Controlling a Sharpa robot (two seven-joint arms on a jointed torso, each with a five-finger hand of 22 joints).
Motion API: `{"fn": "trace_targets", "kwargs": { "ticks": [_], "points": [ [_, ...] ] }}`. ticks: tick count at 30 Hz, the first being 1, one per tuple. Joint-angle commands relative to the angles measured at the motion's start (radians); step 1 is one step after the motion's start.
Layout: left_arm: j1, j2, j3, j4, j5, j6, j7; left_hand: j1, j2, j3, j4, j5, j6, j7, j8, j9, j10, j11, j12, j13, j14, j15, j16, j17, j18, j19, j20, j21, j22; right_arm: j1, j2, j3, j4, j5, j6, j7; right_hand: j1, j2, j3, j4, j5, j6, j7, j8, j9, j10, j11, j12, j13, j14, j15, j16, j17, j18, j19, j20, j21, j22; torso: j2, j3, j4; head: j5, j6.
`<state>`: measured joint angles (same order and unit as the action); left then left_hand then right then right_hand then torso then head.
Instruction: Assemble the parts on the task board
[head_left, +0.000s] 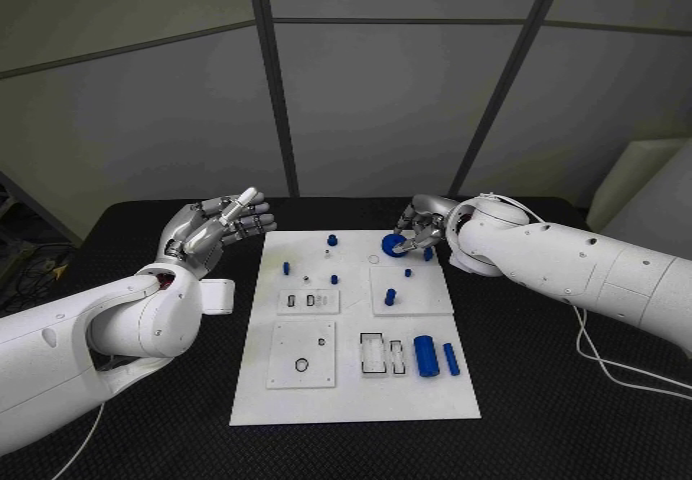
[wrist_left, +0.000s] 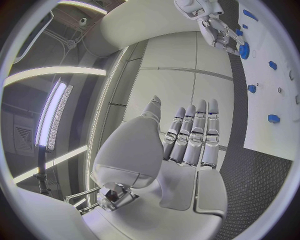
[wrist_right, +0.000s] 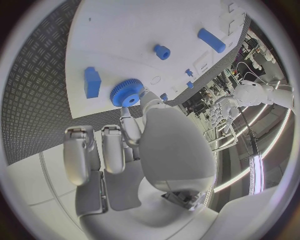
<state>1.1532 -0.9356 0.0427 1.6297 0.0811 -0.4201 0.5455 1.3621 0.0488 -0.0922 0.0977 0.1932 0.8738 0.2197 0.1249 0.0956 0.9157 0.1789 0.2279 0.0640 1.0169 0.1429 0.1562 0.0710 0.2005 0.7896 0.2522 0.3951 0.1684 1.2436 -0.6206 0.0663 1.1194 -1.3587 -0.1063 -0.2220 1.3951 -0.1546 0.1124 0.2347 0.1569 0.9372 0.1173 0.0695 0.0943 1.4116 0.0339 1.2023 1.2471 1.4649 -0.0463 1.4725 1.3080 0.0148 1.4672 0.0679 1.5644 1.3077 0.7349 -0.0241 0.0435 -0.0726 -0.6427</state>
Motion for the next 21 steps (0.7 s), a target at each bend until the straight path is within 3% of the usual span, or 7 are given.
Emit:
{"fn": "trace_targets", "kwargs": {
  "ticks": [1,21],
  "points": [
    [0.002,0.002,0.001,0.000,-0.008,0.013,0.004,0.005,0.002,0.000,-0.006,0.003,0.009,0.001,-0.006,-0.001,0.006,0.001,-0.006,-0.001,0.002,0.002,-0.003,-0.001,-0.019,0.006,0.000,0.004,-0.001,0.002,0.005,0.001,-0.005,-0.007,0.021,-0.005,0.012,0.005,0.005,-0.005,0.004,0.009,0.002,0.000,0.002,0.008,-0.001,0.009,0.007,0.064,0.008,0.007,0.054,-0.015,0.104,0.007,0.006,0.263,0.001,0.0002,0.0002,0.000,0.000],
    [0.002,0.003,0.001,-0.006,-0.008,0.014,0.000,0.005,0.003,-0.001,-0.008,0.003,0.010,0.000,-0.008,-0.002,0.006,0.001,-0.009,-0.001,0.001,0.003,-0.007,-0.002,-0.019,0.006,0.000,0.003,-0.003,0.000,0.023,0.000,-0.020,-0.088,0.028,-0.011,0.051,0.059,0.041,-0.075,0.015,0.061,-0.002,0.006,0.012,0.018,-0.005,0.054,0.055,0.066,0.005,0.015,0.072,-0.015,0.104,0.004,0.006,0.263,0.001,0.0010,0.0002,0.001,-0.008]
  ]
}}
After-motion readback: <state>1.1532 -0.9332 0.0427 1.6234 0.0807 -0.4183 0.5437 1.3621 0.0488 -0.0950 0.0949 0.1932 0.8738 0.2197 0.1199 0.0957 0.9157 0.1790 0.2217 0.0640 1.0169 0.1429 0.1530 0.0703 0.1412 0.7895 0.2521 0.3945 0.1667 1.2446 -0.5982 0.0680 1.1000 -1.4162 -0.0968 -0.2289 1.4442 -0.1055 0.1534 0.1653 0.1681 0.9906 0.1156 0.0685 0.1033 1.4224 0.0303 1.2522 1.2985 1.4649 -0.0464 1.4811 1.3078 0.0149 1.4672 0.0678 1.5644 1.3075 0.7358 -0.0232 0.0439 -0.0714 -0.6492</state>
